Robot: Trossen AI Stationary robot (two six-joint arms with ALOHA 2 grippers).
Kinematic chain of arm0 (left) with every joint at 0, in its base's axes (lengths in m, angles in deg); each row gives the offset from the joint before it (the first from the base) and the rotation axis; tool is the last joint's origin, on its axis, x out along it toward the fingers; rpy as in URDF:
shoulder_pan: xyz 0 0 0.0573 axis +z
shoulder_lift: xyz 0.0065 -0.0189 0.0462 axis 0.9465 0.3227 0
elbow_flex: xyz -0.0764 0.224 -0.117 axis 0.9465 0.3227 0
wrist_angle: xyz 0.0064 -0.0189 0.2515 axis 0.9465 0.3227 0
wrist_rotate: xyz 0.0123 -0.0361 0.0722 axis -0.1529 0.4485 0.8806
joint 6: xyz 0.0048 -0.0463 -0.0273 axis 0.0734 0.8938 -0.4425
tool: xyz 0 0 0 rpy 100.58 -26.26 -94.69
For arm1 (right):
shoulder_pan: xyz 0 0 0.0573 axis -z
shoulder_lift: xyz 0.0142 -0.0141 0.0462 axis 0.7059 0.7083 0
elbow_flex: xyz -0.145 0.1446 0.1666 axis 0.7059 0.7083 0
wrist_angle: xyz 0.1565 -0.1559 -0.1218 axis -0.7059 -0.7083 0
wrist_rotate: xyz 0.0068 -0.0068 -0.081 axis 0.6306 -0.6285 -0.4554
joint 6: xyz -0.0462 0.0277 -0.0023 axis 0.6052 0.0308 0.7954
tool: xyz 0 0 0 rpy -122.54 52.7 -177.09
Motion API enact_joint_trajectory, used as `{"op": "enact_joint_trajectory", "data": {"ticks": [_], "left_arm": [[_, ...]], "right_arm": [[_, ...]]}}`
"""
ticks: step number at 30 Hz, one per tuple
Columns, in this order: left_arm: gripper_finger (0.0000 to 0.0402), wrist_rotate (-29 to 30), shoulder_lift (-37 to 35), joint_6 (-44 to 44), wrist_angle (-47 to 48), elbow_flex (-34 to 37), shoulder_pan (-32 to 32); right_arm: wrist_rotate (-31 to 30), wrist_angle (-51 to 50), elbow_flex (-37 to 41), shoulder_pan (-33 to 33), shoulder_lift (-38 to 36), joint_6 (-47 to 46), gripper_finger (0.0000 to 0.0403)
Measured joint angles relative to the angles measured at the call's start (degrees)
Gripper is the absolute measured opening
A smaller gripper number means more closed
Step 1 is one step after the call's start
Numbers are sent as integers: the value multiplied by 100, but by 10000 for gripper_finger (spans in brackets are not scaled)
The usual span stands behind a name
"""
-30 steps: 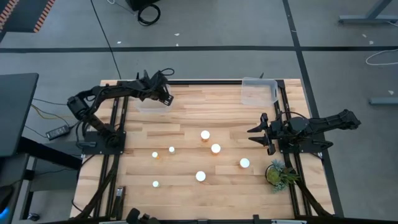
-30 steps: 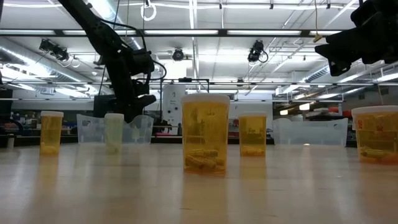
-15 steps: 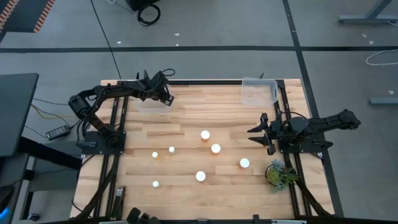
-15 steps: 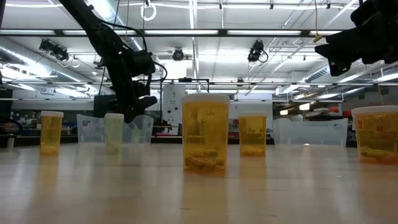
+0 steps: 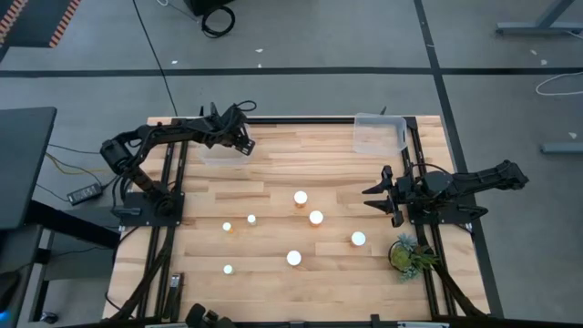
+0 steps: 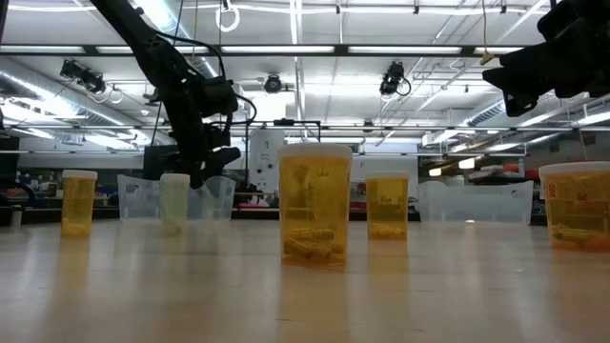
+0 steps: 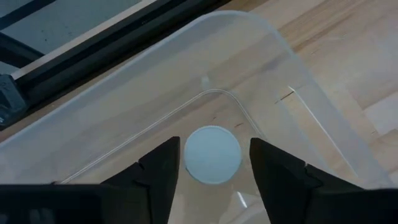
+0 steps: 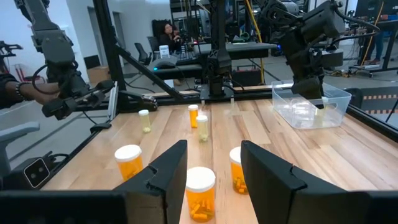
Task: Pick and place medicine bottles into bin by pill shape (circle, oval)
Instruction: Put the top yellow tablet bottle into the left transparent bin, then put the orange tablet bottle into the left transparent bin
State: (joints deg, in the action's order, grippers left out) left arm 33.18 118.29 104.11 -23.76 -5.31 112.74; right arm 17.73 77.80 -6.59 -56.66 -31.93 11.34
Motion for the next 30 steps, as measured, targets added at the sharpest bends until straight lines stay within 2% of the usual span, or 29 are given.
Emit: {"op": "enact_joint_trajectory", "data": {"ticks": [6, 12, 25, 30], "left_arm": [[223, 14, -1, -15, 2, 0, 0], [223, 22, -68, -78, 7, 0, 11], [224, 15, -731, -116, 29, 0, 11], [218, -442, -1059, -193, 230, 0, -40]], "right_arm": [[0, 0, 0, 1, 0, 0, 157], [0, 0, 0, -1, 0, 0, 157], [0, 0, 0, -1, 0, 0, 157], [0, 0, 0, 1, 0, 0, 157]]}}
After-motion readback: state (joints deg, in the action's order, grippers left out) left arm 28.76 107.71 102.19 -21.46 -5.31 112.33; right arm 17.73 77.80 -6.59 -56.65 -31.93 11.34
